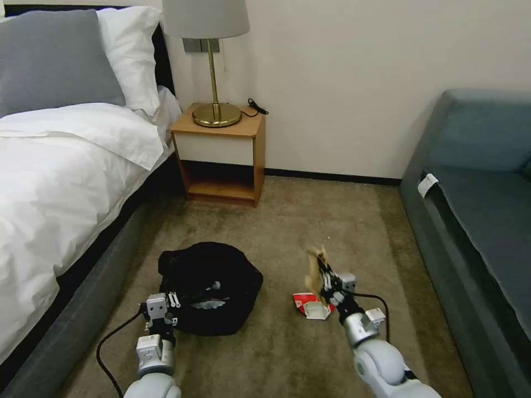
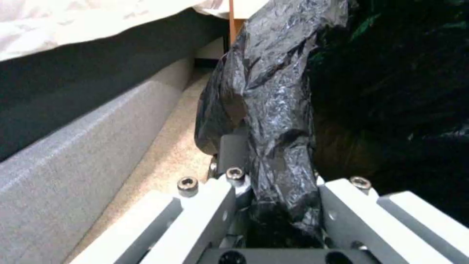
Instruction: Pick up the trash bin, then pick up the garbage on the floor and place it into the trash bin.
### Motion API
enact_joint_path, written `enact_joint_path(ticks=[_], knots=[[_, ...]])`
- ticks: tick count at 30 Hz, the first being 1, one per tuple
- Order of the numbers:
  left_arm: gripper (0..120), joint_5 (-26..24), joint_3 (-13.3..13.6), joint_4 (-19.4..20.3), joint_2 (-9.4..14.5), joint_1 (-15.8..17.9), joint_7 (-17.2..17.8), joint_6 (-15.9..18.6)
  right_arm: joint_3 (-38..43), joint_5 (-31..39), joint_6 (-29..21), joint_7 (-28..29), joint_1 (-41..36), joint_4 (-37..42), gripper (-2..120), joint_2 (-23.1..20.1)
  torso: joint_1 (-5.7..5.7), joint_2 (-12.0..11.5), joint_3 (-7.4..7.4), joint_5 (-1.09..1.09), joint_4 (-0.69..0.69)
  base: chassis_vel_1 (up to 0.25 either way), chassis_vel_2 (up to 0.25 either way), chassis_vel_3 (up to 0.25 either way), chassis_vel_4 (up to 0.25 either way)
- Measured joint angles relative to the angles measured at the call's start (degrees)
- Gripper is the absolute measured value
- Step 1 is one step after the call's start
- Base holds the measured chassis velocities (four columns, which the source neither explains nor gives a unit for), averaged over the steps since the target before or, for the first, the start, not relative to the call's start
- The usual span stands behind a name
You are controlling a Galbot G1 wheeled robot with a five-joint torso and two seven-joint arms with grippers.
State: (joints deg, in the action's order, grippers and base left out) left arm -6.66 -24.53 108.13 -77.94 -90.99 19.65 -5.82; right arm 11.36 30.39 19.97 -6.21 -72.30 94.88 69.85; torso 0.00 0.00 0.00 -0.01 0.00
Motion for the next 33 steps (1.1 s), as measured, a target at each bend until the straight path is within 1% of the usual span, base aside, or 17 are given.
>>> enact_joint_path(ticks=[2,3,6,7,8,10,11,12,14,19,21,23,24,25,26,28,33], knots=[[3,0.43,0.67,0.25,-0.16,-0.55,-0.01,0.0,0.54,1.36,1.42,-5.7,0.52,0.13,0,1.41,0.0,0.0,0.0,0.0,0.0,0.0,0.0,0.0,0.0],[3,0.43,0.67,0.25,-0.16,-0.55,-0.01,0.0,0.54,1.36,1.42,-5.7,0.52,0.13,0,1.41,0.0,0.0,0.0,0.0,0.0,0.0,0.0,0.0,0.0],[3,1.42,1.28,0.27,-0.6,-1.03,-0.02,-0.08,0.86,4.91,2.31,-13.44,0.77,-0.24,0,3.16,0.0,0.0,0.0,0.01,0.0,0.0,0.0,0.0,0.0],[3,1.42,1.28,0.27,-0.6,-1.03,-0.02,-0.08,0.86,4.91,2.31,-13.44,0.77,-0.24,0,3.16,0.0,0.0,0.0,0.01,0.0,0.0,0.0,0.0,0.0],[3,1.76,1.46,0.25,-0.71,-1.06,-0.02,-0.09,0.65,7.17,2.26,-16.61,0.56,0.13,0,3.47,0.0,0.0,0.0,0.01,0.0,0.0,0.0,0.0,0.0],[3,2.44,1.81,0.22,-1.06,-1.05,-0.02,-0.09,-0.39,11.12,0.92,-22.47,0.15,1.35,0,3.42,0.0,0.0,0.0,0.01,-0.01,0.0,0.0,0.0,0.0],[3,2.44,1.81,0.22,-1.06,-1.05,-0.02,-0.09,-0.39,11.12,0.92,-22.47,0.15,1.35,0,3.42,0.0,0.0,0.0,0.01,-0.01,0.0,0.0,0.0,0.0],[3,2.82,1.98,0.21,-1.36,-1.05,-0.02,-0.09,-0.89,12.19,0.29,-24.66,0.14,1.74,0,3.26,0.0,0.0,0.0,0.01,0.0,0.0,0.0,0.0,0.0],[3,3.48,2.39,0.44,-2.02,-1.03,-0.02,-0.04,-2.39,15.08,-1.71,-31.05,0.57,2.03,0,2.4,0.0,-0.01,0.0,0.0,0.0,0.0,0.0,0.0,0.0],[3,4.06,2.75,0.66,-2.43,-1.0,-0.03,0.1,-4.16,16.47,-3.0,-34.46,1.46,1.93,0,1.31,0.0,-0.01,0.0,0.01,-0.01,0.0,0.0,0.0,0.0],[3,4.51,3.03,0.8,-2.56,-0.98,-0.06,0.31,-6.35,17.24,-3.98,-36.95,2.82,1.01,0,-0.6,0.0,0.0,0.0,0.01,-0.01,0.0,0.0,0.0,0.0],[3,4.57,3.08,0.83,-2.57,-0.99,-0.06,0.36,-6.85,17.24,-4.12,-37.37,3.22,0.63,0,-1.08,0.0,-0.01,0.0,0.0,0.0,0.0,0.0,0.0,0.0],[3,4.66,3.14,0.9,-2.63,-1.03,-0.07,0.5,-8.43,17.02,-4.38,-38.17,4.73,-0.98,0,-2.35,0.0,-0.01,0.0,0.01,-0.01,0.0,0.0,0.0,0.0],[3,4.66,3.14,0.9,-2.63,-1.03,-0.07,0.5,-8.43,17.02,-4.38,-38.17,4.73,-0.98,0,-2.35,0.0,-0.01,0.0,0.01,-0.01,0.0,0.0,0.0,0.0],[3,4.68,3.14,0.92,-2.81,-1.1,-0.15,0.63,-9.89,16.61,-4.49,-38.45,6.42,-3.14,0,-3.1,0.0,-0.01,0.0,0.01,0.0,0.0,0.0,0.0,0.0],[3,4.88,3.08,0.92,-3.22,-1.18,-0.17,0.84,-11.85,16.08,-4.5,-38.53,8.92,-6.62,0,-2.85,0.0,-0.01,0.0,0.01,0.0,0.0,0.0,0.0,0.0],[3,5.38,3.22,1.09,-3.95,-1.01,-0.19,1.31,-14.24,14.22,-4.14,-37.45,12.07,-10.56,0,-1.4,0.0,-0.01,0.0,0.0,0.0,0.0,0.0,0.0,0.0]])
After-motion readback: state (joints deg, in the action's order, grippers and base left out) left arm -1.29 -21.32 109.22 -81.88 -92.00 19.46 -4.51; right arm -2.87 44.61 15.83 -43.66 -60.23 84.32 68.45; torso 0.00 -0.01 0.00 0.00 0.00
